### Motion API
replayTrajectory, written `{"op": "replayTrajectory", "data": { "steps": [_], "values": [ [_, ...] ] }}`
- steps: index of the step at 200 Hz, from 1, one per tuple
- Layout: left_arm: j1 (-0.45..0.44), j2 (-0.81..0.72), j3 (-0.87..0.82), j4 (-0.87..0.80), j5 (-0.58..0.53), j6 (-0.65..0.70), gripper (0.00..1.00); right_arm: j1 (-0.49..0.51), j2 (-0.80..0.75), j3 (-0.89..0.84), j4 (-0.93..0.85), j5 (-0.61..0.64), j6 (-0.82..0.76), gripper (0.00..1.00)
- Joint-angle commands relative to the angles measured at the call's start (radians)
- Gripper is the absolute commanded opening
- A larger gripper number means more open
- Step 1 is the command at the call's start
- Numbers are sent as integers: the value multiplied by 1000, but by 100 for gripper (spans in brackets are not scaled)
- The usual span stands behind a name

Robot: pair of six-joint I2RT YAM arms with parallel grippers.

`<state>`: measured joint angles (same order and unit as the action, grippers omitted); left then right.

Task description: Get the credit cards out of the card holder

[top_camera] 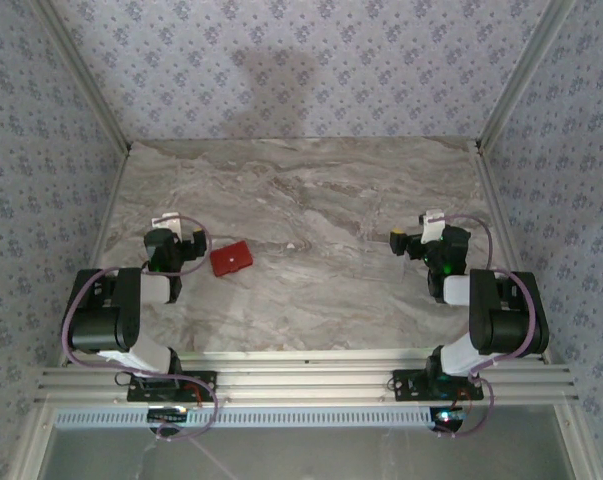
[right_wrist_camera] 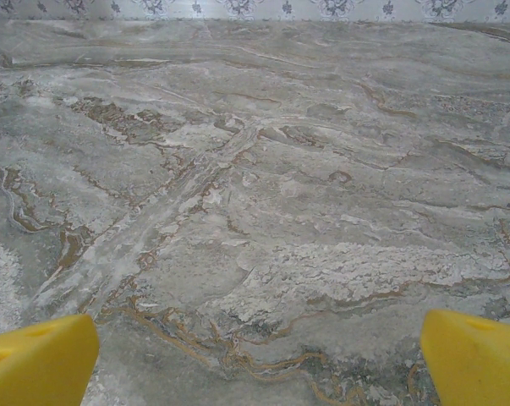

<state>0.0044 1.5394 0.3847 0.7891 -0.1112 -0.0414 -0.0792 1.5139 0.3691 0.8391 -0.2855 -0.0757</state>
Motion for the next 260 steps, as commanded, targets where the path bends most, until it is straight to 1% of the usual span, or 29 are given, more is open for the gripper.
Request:
{"op": "replayTrajectory", "data": {
  "steps": [1, 128, 144, 156, 172, 189, 199, 211, 216, 230, 244, 260],
  "values": [
    [2, -5, 26, 27, 21, 11, 100, -7, 2, -8, 14, -18, -13, 100],
    [3, -7, 25, 32, 24, 13, 100, -8, 1, -9, 18, -16, -11, 100],
    [-1, -33, 41, -21, 47, 25, 100, 0, -8, 3, -12, 46, 3, 100],
    [-4, -63, 61, -81, 59, 34, 100, 1, -20, 15, -40, 63, 10, 100],
    [-6, -97, 92, -169, 48, 29, 100, 4, -49, 36, -102, 65, 8, 100],
    [-14, -118, 106, -223, 32, 25, 100, 4, -85, 71, -195, 85, 14, 100],
    [-25, -132, 117, -268, 2, 18, 100, 6, -103, 96, -254, 111, 17, 100],
    [-53, -152, 139, -344, -58, 14, 100, 9, -120, 136, -356, 142, 26, 100],
    [-67, -162, 153, -385, -92, 4, 100, 9, -128, 151, -404, 153, 31, 98],
    [-103, -190, 185, -490, -140, 5, 100, 15, -144, 224, -565, 209, 63, 89],
    [-132, -224, 206, -566, -204, -15, 100, 25, -154, 288, -732, 236, 74, 86],
    [-138, -277, 229, -662, -209, -71, 100, 39, -176, 330, -860, 227, 76, 84]
  ]
}}
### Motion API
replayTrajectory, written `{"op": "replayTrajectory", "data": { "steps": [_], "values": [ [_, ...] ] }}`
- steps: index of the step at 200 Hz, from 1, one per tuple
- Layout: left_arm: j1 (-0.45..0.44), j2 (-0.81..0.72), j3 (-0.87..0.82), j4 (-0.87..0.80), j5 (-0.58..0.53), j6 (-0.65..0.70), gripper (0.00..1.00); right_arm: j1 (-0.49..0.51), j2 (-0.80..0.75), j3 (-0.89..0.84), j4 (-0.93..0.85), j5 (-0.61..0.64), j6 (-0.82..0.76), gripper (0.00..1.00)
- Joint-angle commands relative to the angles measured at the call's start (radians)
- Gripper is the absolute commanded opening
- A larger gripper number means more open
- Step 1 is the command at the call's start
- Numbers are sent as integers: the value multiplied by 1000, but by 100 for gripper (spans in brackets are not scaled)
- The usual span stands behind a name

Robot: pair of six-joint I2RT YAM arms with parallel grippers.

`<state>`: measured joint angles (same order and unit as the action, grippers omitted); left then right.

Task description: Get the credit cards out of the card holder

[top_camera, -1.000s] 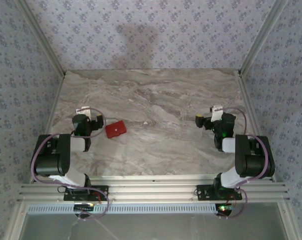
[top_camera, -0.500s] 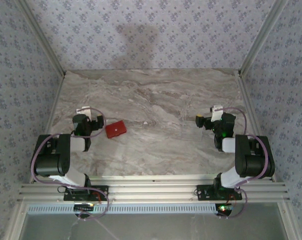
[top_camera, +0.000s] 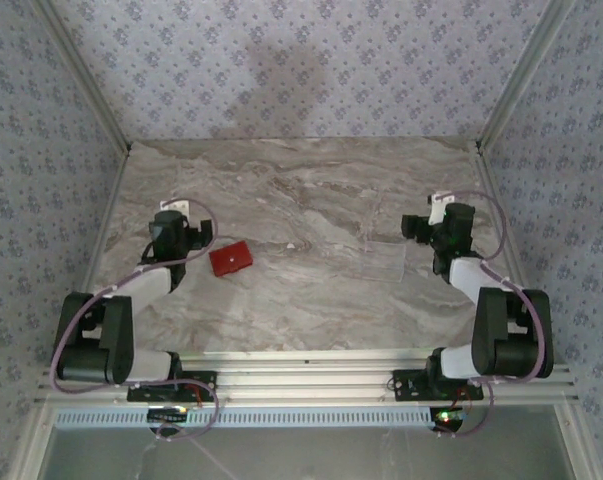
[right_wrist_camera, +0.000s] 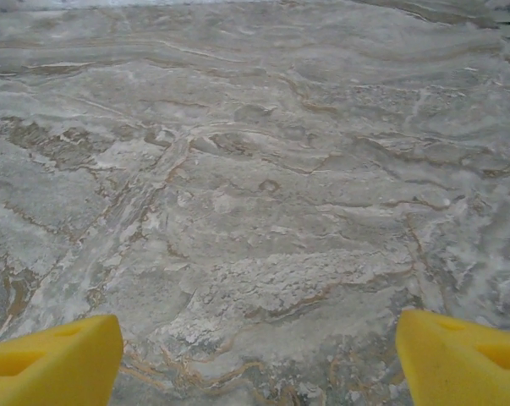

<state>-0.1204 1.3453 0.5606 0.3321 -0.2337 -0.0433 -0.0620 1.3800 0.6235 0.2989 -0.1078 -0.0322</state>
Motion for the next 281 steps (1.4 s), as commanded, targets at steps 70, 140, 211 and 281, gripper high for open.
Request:
{"op": "replayTrajectory", "data": {
  "steps": [70, 140, 211, 281],
  "values": [
    [-13, -198, 277, -708, -9, -305, 100, 53, -121, 192, -760, -75, 194, 58],
    [-15, -189, 481, -1057, 86, -226, 100, 60, -120, 223, -888, -134, 221, 46],
    [-15, -209, 498, -1146, 192, -113, 100, 66, -63, 249, -861, -147, 221, 25],
    [59, -172, 465, -1145, 155, -81, 100, 80, 18, 290, -840, -139, 228, 24]
  ]
}}
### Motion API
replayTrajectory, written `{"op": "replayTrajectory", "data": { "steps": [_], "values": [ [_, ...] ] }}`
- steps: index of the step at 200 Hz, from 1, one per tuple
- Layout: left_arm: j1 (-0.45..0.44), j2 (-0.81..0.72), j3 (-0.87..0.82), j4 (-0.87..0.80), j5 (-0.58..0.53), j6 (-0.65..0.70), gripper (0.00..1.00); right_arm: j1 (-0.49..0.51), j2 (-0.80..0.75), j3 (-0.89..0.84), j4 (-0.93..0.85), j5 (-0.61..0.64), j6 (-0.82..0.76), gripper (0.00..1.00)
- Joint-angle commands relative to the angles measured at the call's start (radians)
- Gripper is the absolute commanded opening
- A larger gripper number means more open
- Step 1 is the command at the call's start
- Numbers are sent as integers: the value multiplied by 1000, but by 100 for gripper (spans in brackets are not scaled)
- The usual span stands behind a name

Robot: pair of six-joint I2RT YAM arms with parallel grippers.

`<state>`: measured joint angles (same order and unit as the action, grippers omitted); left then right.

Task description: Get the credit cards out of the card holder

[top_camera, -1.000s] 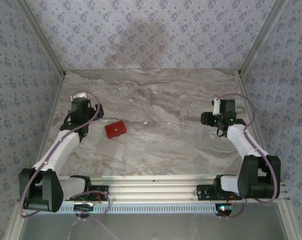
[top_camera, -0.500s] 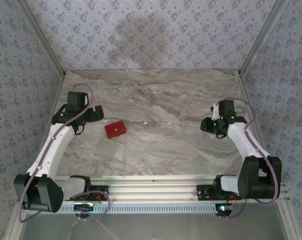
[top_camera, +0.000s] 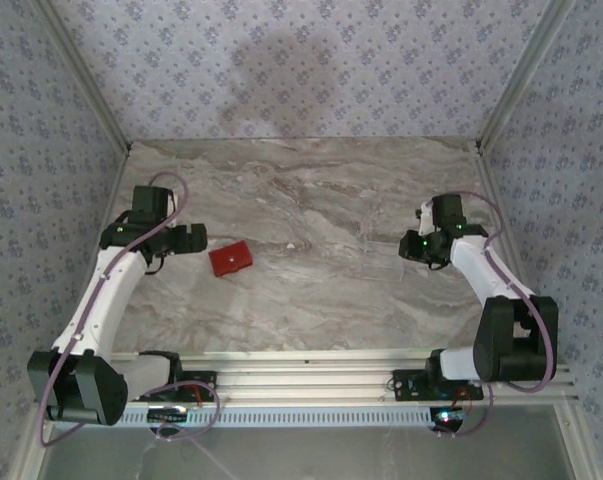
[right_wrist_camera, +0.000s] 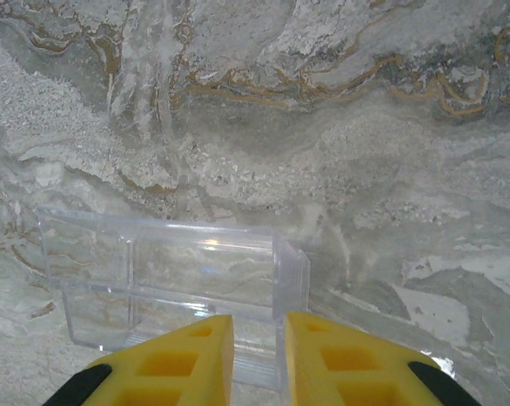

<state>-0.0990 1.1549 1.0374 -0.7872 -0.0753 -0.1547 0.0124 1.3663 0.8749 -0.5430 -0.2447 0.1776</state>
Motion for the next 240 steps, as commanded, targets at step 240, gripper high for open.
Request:
{"op": "replayTrajectory", "data": {
  "steps": [240],
  "values": [
    [7, -1, -20, -52, 23, -68, 100, 25, 116, -3, 78, 43, -21, 17]
  ]
}}
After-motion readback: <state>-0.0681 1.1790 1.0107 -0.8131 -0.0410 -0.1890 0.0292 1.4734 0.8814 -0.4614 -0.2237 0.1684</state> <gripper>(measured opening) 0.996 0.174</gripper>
